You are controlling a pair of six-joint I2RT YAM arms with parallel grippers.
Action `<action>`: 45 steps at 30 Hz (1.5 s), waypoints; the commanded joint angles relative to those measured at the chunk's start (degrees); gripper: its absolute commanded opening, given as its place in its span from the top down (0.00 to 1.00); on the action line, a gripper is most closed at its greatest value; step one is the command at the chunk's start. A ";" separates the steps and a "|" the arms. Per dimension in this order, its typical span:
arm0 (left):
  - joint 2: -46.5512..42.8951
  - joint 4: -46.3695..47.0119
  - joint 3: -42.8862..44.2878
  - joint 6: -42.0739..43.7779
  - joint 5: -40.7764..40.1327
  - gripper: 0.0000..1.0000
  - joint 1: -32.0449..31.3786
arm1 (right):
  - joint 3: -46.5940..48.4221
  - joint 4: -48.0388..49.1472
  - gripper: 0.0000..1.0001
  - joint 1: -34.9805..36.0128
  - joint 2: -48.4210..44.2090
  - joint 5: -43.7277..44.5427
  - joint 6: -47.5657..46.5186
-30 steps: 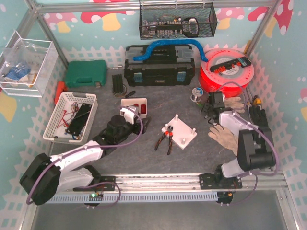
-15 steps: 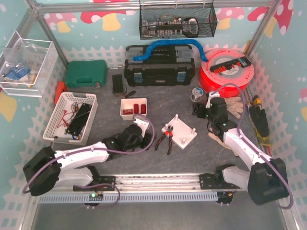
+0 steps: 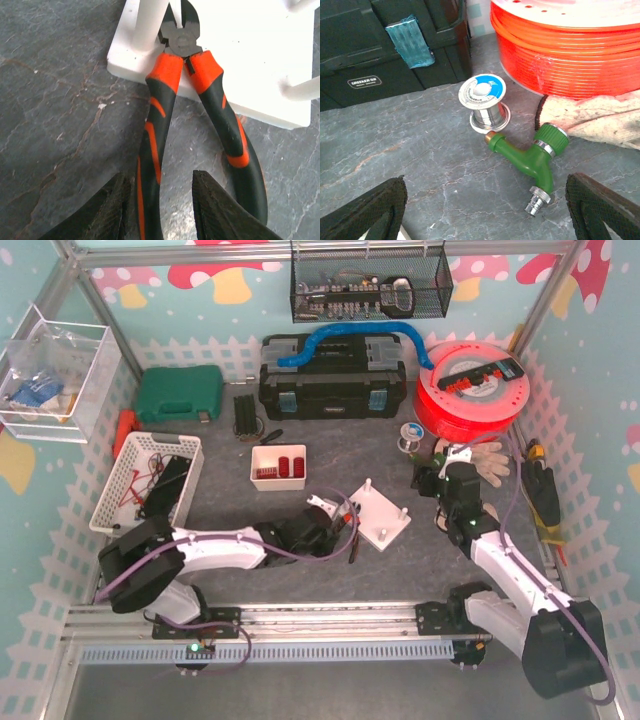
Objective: Install the large spring
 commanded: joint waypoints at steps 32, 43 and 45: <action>12.58 0.88 7.46 9.04 -6.19 0.81 -2.14 | -1.19 2.33 0.13 0.04 0.92 3.35 0.91; 7.39 2.70 6.36 12.23 -4.58 1.00 -3.01 | -1.28 2.63 0.13 0.04 1.73 3.22 1.18; 5.64 3.36 5.88 12.56 -4.65 1.00 -3.22 | -1.31 2.59 0.13 0.04 1.72 3.24 1.23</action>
